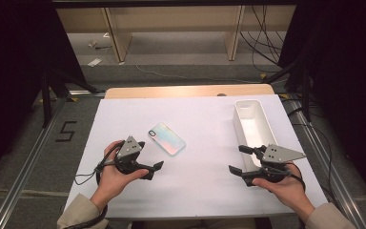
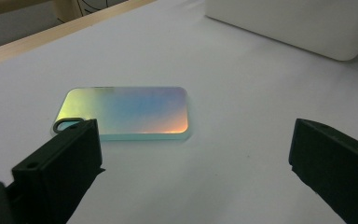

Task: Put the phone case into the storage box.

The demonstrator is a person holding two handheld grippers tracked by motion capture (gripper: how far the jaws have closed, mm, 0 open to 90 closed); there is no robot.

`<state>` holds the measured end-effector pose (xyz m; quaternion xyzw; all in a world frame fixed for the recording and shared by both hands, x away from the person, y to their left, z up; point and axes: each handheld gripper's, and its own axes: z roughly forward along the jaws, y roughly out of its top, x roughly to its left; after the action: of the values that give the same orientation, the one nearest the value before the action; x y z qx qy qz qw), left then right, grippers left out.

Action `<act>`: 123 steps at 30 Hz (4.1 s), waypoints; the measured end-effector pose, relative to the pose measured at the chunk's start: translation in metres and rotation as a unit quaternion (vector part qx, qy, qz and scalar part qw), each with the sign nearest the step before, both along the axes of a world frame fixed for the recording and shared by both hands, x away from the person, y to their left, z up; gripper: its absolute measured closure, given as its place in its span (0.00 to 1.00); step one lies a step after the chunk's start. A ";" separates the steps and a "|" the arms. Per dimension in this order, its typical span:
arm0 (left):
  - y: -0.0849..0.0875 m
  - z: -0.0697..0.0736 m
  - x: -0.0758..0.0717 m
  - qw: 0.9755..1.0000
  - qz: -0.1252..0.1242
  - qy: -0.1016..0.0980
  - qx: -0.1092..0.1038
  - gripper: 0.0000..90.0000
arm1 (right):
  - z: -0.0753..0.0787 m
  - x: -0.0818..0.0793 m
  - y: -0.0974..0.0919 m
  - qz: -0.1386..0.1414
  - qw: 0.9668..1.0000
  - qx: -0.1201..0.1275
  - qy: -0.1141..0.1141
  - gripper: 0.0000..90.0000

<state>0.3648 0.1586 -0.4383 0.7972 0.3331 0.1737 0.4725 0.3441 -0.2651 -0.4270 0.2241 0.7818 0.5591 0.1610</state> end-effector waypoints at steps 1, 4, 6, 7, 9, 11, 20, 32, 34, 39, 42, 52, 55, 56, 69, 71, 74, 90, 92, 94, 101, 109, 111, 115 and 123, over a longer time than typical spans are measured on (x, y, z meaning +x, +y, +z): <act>0.000 0.000 0.000 1.000 0.000 0.001 0.000 0.03 | 0.000 0.000 0.000 0.000 1.000 0.000 0.000 0.24; 0.000 0.000 0.000 1.000 0.000 0.001 0.001 0.03 | 0.000 0.000 0.000 0.001 1.000 0.000 0.002 0.24; 0.000 0.000 0.000 1.000 0.001 0.002 0.000 0.05 | 0.000 0.000 0.000 0.001 1.000 0.002 0.003 0.24; 0.000 0.000 0.000 1.000 0.004 0.001 -0.001 0.07 | 0.000 0.000 0.000 0.000 1.000 0.003 0.002 0.24; 0.000 0.001 0.002 1.000 0.015 -0.003 -0.001 0.18 | 0.000 0.000 0.000 0.000 1.000 0.003 0.003 0.24; -0.002 0.003 0.007 1.000 0.027 -0.010 0.000 0.33 | -0.001 0.000 0.000 -0.001 1.000 0.002 0.004 0.24; -0.021 0.006 0.039 0.997 0.070 -0.012 0.027 1.00 | -0.002 0.001 0.004 -0.001 1.000 -0.003 0.006 0.25; -0.069 -0.011 0.089 0.995 0.077 0.029 0.057 1.00 | -0.003 0.002 0.002 -0.001 1.000 -0.001 0.006 0.25; -0.075 -0.014 0.095 0.995 0.077 0.034 0.059 1.00 | -0.003 0.002 0.002 0.000 1.000 0.000 0.007 0.25; -0.090 -0.022 0.104 0.994 0.073 0.043 0.072 1.00 | -0.003 0.002 0.002 0.001 1.000 0.001 0.009 0.25; -0.095 -0.027 0.107 0.993 0.071 0.047 0.080 1.00 | -0.003 0.002 0.002 0.001 1.000 0.001 0.010 0.25; -0.108 -0.040 0.117 0.991 0.071 0.064 0.094 1.00 | -0.004 0.002 0.002 0.002 1.000 0.003 0.012 0.25; -0.113 -0.043 0.119 0.990 0.070 0.067 0.099 1.00 | -0.004 0.002 0.002 0.002 1.000 0.002 0.012 0.25; -0.114 -0.044 0.119 0.990 0.070 0.068 0.100 1.00 | -0.004 0.002 0.002 0.002 1.000 0.003 0.013 0.25; -0.123 -0.050 0.121 0.987 0.063 0.072 0.126 1.00 | -0.004 0.002 0.001 0.001 1.000 0.003 0.013 0.25; -0.122 -0.050 0.120 0.987 0.065 0.075 0.129 1.00 | -0.004 0.002 0.001 0.001 1.000 0.003 0.015 0.25; -0.121 -0.049 0.118 0.986 0.063 0.080 0.133 1.00 | -0.004 0.002 0.001 0.001 1.000 0.003 0.014 0.25; -0.082 -0.043 0.085 0.982 0.038 0.118 0.144 1.00 | -0.003 0.002 0.000 -0.003 1.000 0.004 0.012 0.25; -0.076 -0.042 0.080 0.981 0.037 0.124 0.147 1.00 | -0.003 0.002 0.000 -0.004 1.000 0.002 0.012 0.25; -0.070 -0.042 0.076 0.980 0.034 0.128 0.151 1.00 | -0.003 0.002 -0.001 -0.004 1.000 0.003 0.012 0.25; -0.052 -0.040 0.065 0.976 0.036 0.141 0.159 1.00 | -0.003 0.002 -0.002 -0.008 1.000 0.004 0.011 0.25; -0.029 -0.038 0.054 0.972 0.044 0.155 0.168 1.00 | -0.002 0.002 -0.002 -0.010 1.000 0.005 0.011 0.25; -0.021 -0.038 0.052 0.971 0.049 0.157 0.174 1.00 | -0.002 0.002 -0.002 -0.010 1.000 0.006 0.011 0.25; -0.010 -0.037 0.050 0.969 0.060 0.161 0.179 1.00 | -0.003 0.002 -0.002 -0.009 1.000 0.004 0.011 0.25; 0.000 -0.036 0.049 0.965 0.068 0.164 0.191 1.00 | -0.003 0.002 -0.002 -0.011 1.000 0.006 0.011 0.25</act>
<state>0.4133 0.1584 -0.4745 0.8660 0.4196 0.1327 0.2375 0.3462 -0.2671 -0.4296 0.2400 0.7779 0.5591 0.1570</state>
